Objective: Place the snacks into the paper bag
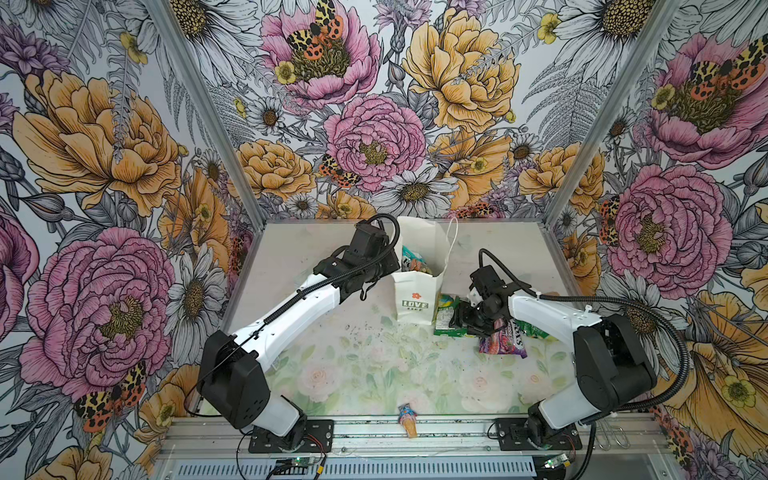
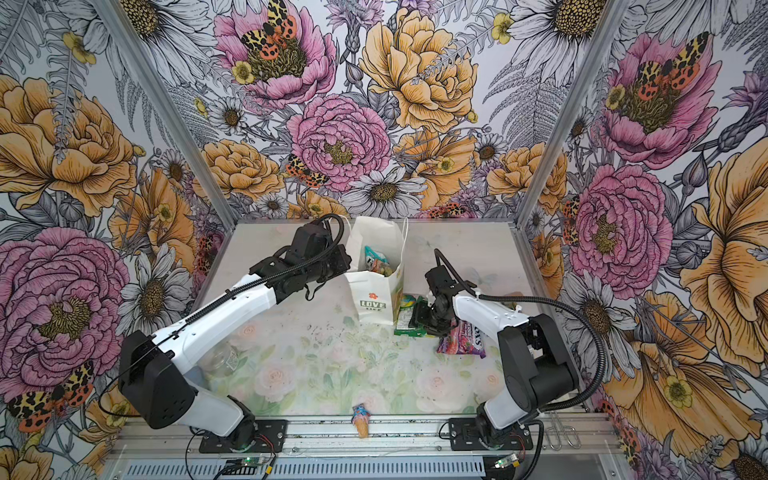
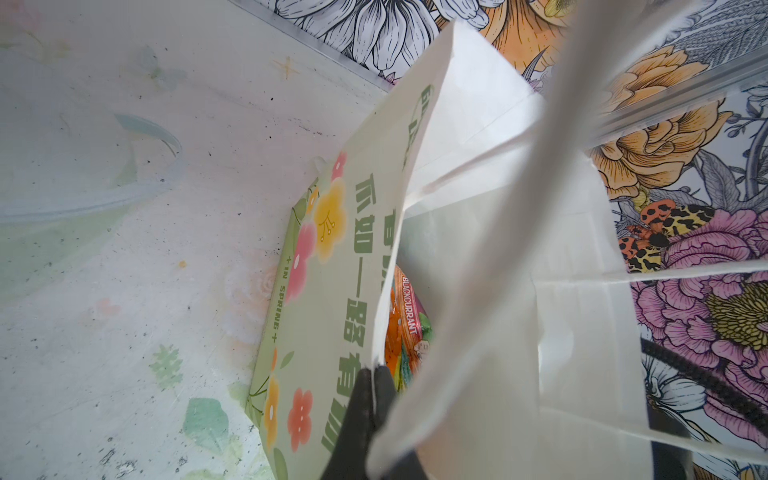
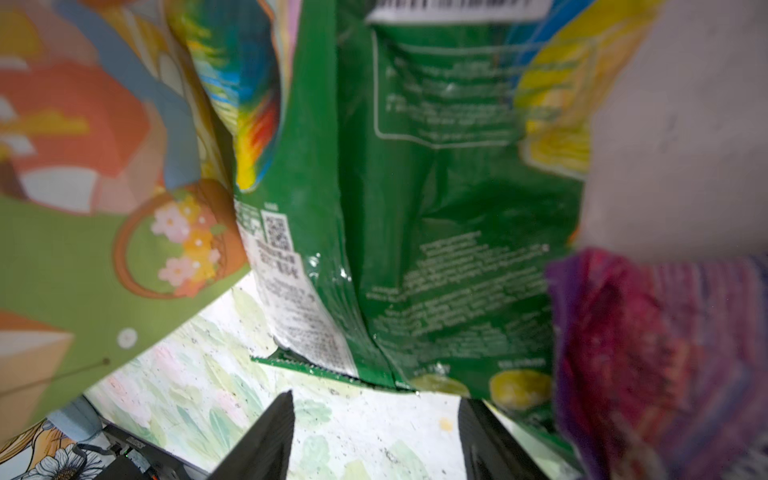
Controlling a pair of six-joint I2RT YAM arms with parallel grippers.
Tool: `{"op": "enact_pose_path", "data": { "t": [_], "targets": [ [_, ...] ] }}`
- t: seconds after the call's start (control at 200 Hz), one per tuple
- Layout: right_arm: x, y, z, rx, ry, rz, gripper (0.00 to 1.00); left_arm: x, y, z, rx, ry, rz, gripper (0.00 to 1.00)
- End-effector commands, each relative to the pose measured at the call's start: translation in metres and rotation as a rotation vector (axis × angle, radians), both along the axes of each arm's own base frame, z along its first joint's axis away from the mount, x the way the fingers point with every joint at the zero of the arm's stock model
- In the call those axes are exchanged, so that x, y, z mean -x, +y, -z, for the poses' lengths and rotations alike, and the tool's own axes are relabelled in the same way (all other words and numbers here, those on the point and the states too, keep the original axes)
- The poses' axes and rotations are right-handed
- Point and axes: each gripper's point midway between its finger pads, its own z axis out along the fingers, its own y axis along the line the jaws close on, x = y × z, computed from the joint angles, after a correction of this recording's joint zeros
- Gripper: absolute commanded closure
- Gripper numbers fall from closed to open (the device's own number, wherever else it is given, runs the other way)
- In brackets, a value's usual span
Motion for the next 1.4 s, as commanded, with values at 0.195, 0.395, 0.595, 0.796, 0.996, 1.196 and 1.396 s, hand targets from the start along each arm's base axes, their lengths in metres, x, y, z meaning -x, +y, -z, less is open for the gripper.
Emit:
{"op": "enact_pose_path", "data": {
  "t": [0.195,0.395,0.595,0.796,0.996,1.196,1.396],
  "targets": [
    [-0.041,0.003,-0.03,0.002,-0.101,-0.03,0.36,0.005,0.012,0.012,-0.024,0.035,-0.023,1.0],
    [-0.021,-0.012,-0.073,0.001,-0.19,-0.003,0.35,0.005,0.012,0.01,-0.02,0.031,-0.023,1.0],
    [0.009,-0.063,-0.073,0.142,-0.167,0.116,0.32,0.004,0.012,0.009,-0.019,0.03,-0.023,1.0],
    [0.035,-0.093,-0.045,0.262,-0.08,0.201,0.17,0.003,0.01,0.013,-0.021,0.039,-0.018,1.0],
    [0.044,-0.107,-0.025,0.344,-0.028,0.225,0.13,0.003,0.008,0.014,-0.02,0.043,-0.012,1.0],
    [0.041,-0.112,-0.014,0.395,0.006,0.213,0.08,0.002,0.008,0.015,-0.02,0.042,-0.014,1.0],
    [0.031,-0.11,-0.013,0.401,0.002,0.202,0.05,0.002,0.008,0.014,-0.019,0.041,-0.012,1.0]
  ]
}}
